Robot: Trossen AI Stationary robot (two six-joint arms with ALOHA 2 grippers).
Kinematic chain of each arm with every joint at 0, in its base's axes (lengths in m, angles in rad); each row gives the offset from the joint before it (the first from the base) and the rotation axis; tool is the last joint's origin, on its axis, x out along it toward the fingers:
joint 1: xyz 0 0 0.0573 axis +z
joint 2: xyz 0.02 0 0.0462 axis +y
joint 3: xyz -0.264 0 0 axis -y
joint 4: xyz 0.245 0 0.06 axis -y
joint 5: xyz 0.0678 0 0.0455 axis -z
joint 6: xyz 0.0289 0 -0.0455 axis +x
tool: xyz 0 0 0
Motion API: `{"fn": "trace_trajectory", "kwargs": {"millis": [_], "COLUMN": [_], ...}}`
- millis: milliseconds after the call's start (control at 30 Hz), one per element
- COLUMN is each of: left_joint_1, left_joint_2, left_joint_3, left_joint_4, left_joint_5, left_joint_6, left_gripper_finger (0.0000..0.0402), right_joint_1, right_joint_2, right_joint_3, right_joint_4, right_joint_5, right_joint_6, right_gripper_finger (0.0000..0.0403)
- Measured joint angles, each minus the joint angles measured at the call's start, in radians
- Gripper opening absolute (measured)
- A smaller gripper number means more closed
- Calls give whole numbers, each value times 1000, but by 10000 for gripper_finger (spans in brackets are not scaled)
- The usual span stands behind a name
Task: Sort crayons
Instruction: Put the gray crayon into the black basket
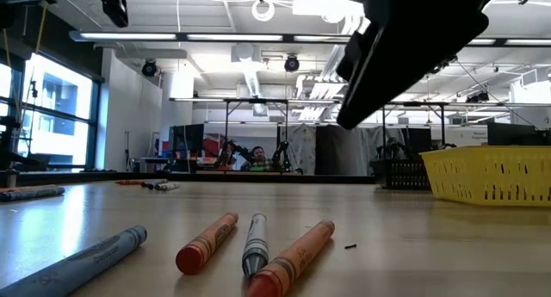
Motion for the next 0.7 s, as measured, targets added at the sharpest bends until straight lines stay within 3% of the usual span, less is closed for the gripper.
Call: {"fn": "trace_trajectory", "kwargs": {"millis": [133,367,700], "left_joint_1": [-30,-70,-104], "left_joint_2": [32,48,63], "left_joint_3": [0,2,2], "left_joint_4": [59,64,63], "left_joint_5": [22,13,-2], "left_joint_6": [23,-15,-19], "left_gripper_finger": [74,74,74], "right_joint_1": [5,-5,-1], "right_joint_2": [9,29,153], "right_joint_3": [1,1,18], "right_joint_4": [46,62,162], "right_joint_5": [25,156,245], "right_joint_6": [22,524,773], "right_gripper_finger": [82,83,82]}}
